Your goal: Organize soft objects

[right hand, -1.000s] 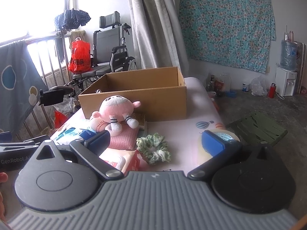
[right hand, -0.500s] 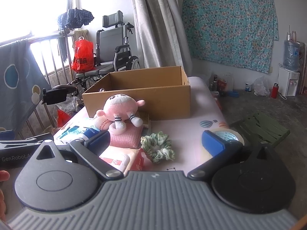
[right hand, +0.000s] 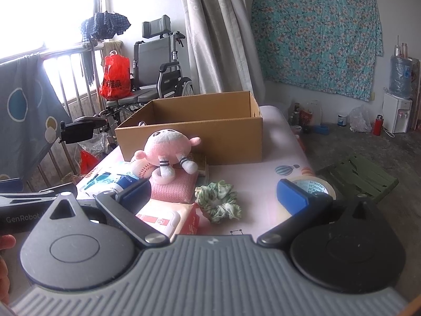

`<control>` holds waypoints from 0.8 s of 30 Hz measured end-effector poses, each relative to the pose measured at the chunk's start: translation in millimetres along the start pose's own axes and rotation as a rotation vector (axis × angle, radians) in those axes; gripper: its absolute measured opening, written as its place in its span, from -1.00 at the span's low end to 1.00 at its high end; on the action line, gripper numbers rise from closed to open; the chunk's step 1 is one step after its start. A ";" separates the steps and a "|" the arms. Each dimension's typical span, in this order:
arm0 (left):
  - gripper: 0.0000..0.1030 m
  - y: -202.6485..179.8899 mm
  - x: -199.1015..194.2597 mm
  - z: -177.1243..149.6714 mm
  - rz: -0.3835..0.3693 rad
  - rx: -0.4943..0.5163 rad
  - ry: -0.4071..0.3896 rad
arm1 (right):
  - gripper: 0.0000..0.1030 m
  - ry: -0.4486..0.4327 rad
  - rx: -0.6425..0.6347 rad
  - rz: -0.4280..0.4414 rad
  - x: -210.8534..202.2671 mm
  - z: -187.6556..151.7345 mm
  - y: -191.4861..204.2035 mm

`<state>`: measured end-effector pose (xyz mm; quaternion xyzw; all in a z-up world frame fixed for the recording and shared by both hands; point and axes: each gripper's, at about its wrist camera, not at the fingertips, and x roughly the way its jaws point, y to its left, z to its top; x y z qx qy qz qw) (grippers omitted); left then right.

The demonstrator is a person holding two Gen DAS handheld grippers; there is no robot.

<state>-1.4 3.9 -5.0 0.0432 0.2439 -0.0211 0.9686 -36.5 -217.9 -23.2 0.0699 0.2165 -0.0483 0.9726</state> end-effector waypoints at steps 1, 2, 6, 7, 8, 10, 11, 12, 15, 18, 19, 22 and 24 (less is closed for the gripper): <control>1.00 -0.1 0.1 0.1 0.000 0.000 0.001 | 0.98 -0.001 0.000 0.001 -0.4 -0.2 0.0; 1.00 -0.4 0.0 0.0 -0.001 0.002 0.002 | 0.98 0.000 0.001 0.000 -0.4 -0.3 0.1; 1.00 -0.5 -0.5 -0.5 0.000 0.002 0.002 | 0.98 -0.004 0.001 -0.002 -1.8 -0.5 -0.2; 1.00 -0.4 -0.6 -0.5 -0.001 0.001 0.002 | 0.98 -0.005 0.002 -0.003 -2.2 -0.5 -0.2; 1.00 -0.7 -0.4 -0.3 -0.002 0.002 0.002 | 0.98 -0.005 0.003 -0.003 -3.0 -0.5 -0.8; 1.00 -0.9 -0.5 -0.4 -0.001 0.003 0.002 | 0.98 -0.005 0.003 -0.003 -3.2 -0.3 -1.3; 1.00 -1.0 -0.5 -0.4 -0.001 0.003 0.002 | 0.98 -0.005 0.002 -0.002 -3.3 -0.5 -1.3; 1.00 -0.8 -0.5 -0.4 -0.001 0.003 0.002 | 0.98 -0.006 0.002 -0.002 -3.2 -0.4 -1.3; 1.00 -1.4 -0.8 -1.7 -0.003 0.003 0.002 | 0.98 -0.004 0.000 0.001 -4.1 -0.6 -1.2; 1.00 -1.7 -0.9 -2.2 -0.002 0.005 0.003 | 0.98 -0.003 -0.001 0.002 -4.6 -0.6 -0.4; 1.00 -1.7 -1.1 -2.7 -0.001 0.005 0.004 | 0.98 -0.002 -0.001 0.002 -4.7 -0.6 -0.4; 1.00 -1.5 -1.7 -4.8 0.000 0.005 0.005 | 0.98 -0.004 0.000 0.001 -5.3 -1.2 -0.1; 1.00 -1.4 -2.2 -5.4 0.000 0.005 0.005 | 0.98 -0.004 0.000 0.000 -5.7 -1.3 -0.1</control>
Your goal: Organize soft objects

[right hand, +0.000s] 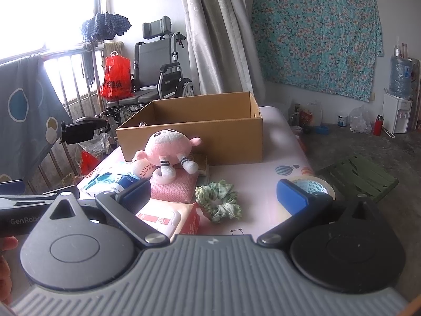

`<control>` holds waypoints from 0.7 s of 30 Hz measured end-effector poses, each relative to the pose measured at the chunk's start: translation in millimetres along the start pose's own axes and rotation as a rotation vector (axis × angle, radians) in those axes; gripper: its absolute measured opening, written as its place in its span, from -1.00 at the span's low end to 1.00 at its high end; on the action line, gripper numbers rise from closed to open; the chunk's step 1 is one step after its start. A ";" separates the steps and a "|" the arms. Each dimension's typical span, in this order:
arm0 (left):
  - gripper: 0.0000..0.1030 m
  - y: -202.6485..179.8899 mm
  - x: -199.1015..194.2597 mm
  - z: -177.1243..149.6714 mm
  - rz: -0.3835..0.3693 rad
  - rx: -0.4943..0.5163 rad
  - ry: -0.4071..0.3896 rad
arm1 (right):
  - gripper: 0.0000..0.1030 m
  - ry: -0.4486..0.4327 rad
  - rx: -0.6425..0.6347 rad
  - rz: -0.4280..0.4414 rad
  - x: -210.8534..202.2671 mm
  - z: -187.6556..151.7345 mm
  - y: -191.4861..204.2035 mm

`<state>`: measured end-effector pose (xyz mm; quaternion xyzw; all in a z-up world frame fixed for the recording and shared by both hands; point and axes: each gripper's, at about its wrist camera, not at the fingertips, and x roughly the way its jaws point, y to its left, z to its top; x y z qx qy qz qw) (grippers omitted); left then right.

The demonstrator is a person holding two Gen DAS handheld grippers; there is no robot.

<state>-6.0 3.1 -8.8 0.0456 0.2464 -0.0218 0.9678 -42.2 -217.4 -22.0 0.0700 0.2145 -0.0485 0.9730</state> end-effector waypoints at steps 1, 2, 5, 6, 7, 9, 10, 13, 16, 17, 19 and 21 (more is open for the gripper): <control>1.00 0.0 0.1 0.1 0.000 0.000 -0.001 | 0.98 0.000 0.001 0.000 -0.3 -0.1 -0.2; 1.00 0.0 0.1 0.3 0.000 -0.001 0.000 | 0.98 0.001 0.001 0.001 -0.1 0.1 -0.1; 1.00 0.6 -0.9 -1.0 -0.002 0.001 0.001 | 0.98 0.001 0.000 -0.001 -0.2 0.1 -0.3; 1.00 0.5 -1.3 -1.4 -0.003 0.002 0.001 | 0.98 0.003 0.002 -0.002 0.0 -0.1 -0.4; 1.00 0.8 -1.7 -1.3 -0.004 0.004 0.001 | 0.98 0.001 0.003 -0.002 -0.6 0.0 -1.2; 1.00 0.8 -1.9 -1.2 -0.004 0.006 0.002 | 0.98 0.003 0.004 -0.003 -1.0 0.1 -1.8; 1.00 0.5 -1.6 -0.7 -0.004 0.006 0.003 | 0.98 0.002 0.004 -0.003 -1.4 -0.1 -2.1; 1.00 0.3 -1.5 -0.8 -0.003 0.005 0.004 | 0.98 0.006 0.004 -0.001 -1.9 -0.4 -2.5; 1.00 -0.1 -1.4 -0.6 -0.004 0.007 0.009 | 0.98 0.012 0.004 -0.001 -2.3 0.5 -2.6; 1.00 -0.1 -1.6 -0.9 -0.005 0.008 0.010 | 0.98 0.010 0.005 0.001 -3.0 0.8 -2.8; 1.00 -1.2 -0.5 0.5 -0.007 0.008 0.013 | 0.98 0.007 0.003 0.001 -4.1 1.4 -2.4; 1.00 -1.2 -0.8 0.3 -0.007 0.010 0.014 | 0.98 0.006 0.001 0.000 -4.1 1.7 -1.9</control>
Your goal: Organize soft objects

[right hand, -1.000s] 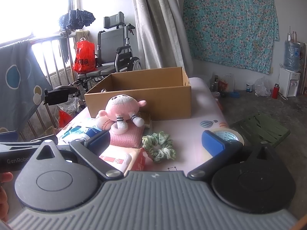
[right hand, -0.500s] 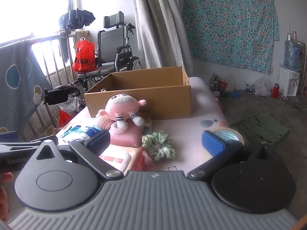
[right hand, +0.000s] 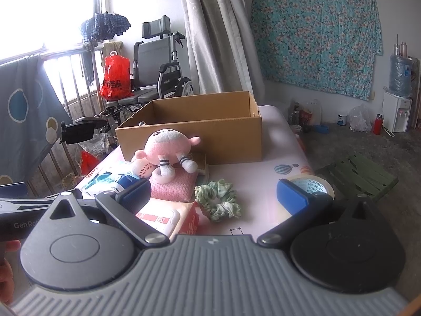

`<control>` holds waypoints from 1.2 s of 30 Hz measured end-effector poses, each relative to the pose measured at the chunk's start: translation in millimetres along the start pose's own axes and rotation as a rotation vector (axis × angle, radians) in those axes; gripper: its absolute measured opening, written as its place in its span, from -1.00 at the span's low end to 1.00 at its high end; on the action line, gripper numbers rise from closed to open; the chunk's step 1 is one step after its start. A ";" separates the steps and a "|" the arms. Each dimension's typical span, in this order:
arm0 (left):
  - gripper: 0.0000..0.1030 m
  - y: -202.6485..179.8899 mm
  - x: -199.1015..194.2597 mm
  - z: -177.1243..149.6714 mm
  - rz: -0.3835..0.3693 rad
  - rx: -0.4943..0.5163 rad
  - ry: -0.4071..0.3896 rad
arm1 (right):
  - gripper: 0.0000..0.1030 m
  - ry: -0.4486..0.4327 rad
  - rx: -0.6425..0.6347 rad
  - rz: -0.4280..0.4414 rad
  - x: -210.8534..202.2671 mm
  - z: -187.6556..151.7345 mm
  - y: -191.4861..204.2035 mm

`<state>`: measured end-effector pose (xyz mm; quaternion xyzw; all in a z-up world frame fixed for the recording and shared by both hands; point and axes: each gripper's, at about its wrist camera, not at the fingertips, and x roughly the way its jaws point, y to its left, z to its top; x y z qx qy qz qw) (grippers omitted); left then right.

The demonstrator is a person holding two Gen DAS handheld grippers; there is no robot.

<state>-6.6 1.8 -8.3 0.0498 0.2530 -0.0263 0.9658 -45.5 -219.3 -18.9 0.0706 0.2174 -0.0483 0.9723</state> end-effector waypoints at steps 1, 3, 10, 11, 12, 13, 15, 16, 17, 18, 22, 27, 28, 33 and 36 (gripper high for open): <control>1.00 0.2 0.2 0.2 0.000 0.000 -0.001 | 0.98 0.001 0.001 0.001 0.0 0.0 0.0; 1.00 0.1 0.2 0.1 -0.001 -0.001 0.000 | 0.98 0.004 0.001 0.001 0.5 -0.2 -0.1; 1.00 1.6 0.0 -1.1 -0.011 -0.006 0.007 | 0.98 0.015 -0.005 -0.009 4.5 1.1 2.1; 1.00 2.6 0.2 -0.6 -0.017 -0.010 0.008 | 0.98 0.015 -0.006 -0.013 5.1 1.7 2.5; 1.00 3.9 1.0 0.5 -0.022 -0.015 0.011 | 0.98 0.015 -0.008 -0.015 5.9 2.3 2.9; 1.00 4.9 1.4 1.6 -0.026 -0.019 0.013 | 0.98 0.016 -0.009 -0.018 6.4 3.1 3.4; 1.00 7.8 1.1 5.2 -0.035 -0.032 0.006 | 0.98 0.013 -0.017 -0.024 6.6 3.3 4.0; 1.00 9.1 0.2 6.5 -0.039 -0.040 0.002 | 0.98 0.008 -0.019 -0.027 6.2 3.3 3.9; 1.00 10.3 -0.8 7.6 -0.043 -0.045 -0.003 | 0.98 0.005 -0.019 -0.029 5.8 3.6 3.4; 1.00 10.9 -1.7 8.3 -0.046 -0.047 -0.007 | 0.98 0.005 -0.017 -0.030 5.7 3.6 2.7; 1.00 10.0 -1.8 8.5 -0.061 -0.039 -0.003 | 0.98 0.004 -0.003 -0.038 5.8 5.2 -2.7; 1.00 7.7 -2.4 10.4 -0.069 -0.041 0.003 | 0.98 0.003 0.016 -0.029 1.8 9.2 -10.1; 1.00 6.2 -3.3 11.9 -0.069 -0.036 0.003 | 0.98 0.008 0.018 -0.024 1.8 9.9 -11.2; 1.00 2.0 -7.3 16.3 -0.076 -0.009 -0.026 | 0.98 0.014 0.021 -0.028 7.0 11.4 -12.0; 1.00 0.8 -6.8 19.8 -0.078 -0.004 -0.031 | 0.98 0.003 0.034 -0.017 7.8 12.4 -13.6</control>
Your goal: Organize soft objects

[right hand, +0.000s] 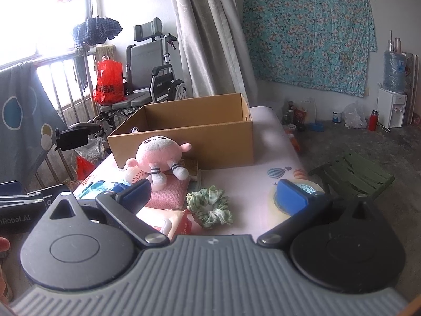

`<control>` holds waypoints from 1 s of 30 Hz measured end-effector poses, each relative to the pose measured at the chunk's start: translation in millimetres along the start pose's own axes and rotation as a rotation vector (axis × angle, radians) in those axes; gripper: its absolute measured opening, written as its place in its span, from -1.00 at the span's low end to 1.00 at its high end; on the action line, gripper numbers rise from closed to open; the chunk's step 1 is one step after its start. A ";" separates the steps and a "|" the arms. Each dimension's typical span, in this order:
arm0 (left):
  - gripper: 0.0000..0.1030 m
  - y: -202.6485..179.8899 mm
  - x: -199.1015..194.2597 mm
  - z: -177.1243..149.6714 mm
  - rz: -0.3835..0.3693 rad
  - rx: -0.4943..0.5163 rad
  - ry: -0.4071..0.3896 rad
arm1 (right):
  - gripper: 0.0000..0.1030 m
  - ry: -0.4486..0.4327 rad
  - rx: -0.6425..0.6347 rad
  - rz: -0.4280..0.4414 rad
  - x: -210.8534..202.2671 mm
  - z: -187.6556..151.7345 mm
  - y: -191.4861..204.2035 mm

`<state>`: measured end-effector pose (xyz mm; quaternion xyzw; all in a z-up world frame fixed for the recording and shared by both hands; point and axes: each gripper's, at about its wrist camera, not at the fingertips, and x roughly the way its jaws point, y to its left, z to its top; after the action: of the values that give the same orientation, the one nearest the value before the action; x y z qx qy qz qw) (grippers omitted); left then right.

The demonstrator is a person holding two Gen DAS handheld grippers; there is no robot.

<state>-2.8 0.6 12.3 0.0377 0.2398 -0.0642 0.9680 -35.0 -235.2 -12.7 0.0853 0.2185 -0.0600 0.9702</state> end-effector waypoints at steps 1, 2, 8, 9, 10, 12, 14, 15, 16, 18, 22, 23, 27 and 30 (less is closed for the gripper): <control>1.00 0.9 -0.4 -0.2 -0.008 -0.009 -0.008 | 0.98 0.012 0.001 0.005 2.8 1.2 -0.4; 1.00 2.2 0.6 -0.3 -0.015 -0.022 -0.004 | 0.98 0.016 0.007 0.010 3.4 2.6 -1.2; 1.00 5.9 -5.5 12.2 -0.068 -0.050 -0.071 | 0.98 0.035 0.140 0.120 6.2 11.7 -16.1; 1.00 6.1 -5.5 16.3 -0.101 -0.061 -0.083 | 0.98 0.034 0.142 0.111 9.6 14.4 -16.2; 1.00 6.8 -3.4 19.9 -0.134 -0.068 -0.086 | 0.98 0.034 0.133 0.099 14.3 17.9 -15.3; 1.00 9.3 3.1 22.8 -0.172 -0.070 -0.081 | 0.98 0.031 0.121 0.084 23.6 24.9 -13.7; 1.00 13.7 12.8 24.0 -0.187 -0.076 -0.069 | 0.98 0.034 0.130 0.092 32.2 28.3 -13.8; 1.00 17.6 17.4 24.5 -0.191 -0.082 -0.061 | 0.98 0.042 0.136 0.103 37.5 29.3 -14.4; 1.00 22.9 21.7 25.1 -0.192 -0.093 -0.047 | 0.98 0.060 0.141 0.121 45.5 30.5 -14.8; 1.00 33.5 27.8 25.6 -0.193 -0.115 -0.033 | 0.98 0.087 0.145 0.146 59.8 33.4 -14.5; 1.00 51.5 36.6 28.5 -0.152 -0.126 -0.025 | 0.98 0.102 0.144 0.174 78.7 41.6 -13.7; 1.00 53.9 39.1 30.7 -0.132 -0.120 -0.026 | 0.98 0.102 0.150 0.183 81.7 42.7 -14.6; 1.00 59.4 45.6 34.5 -0.098 -0.066 -0.032 | 0.98 0.142 0.172 0.218 101.6 46.0 -21.3; 1.00 62.9 54.6 26.1 -0.090 -0.030 -0.011 | 0.98 0.208 0.141 0.205 117.3 42.4 -25.6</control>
<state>66.0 54.4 12.4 0.0122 0.2368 -0.1043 0.9659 83.9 -277.7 -29.5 0.1808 0.3033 0.0333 0.9350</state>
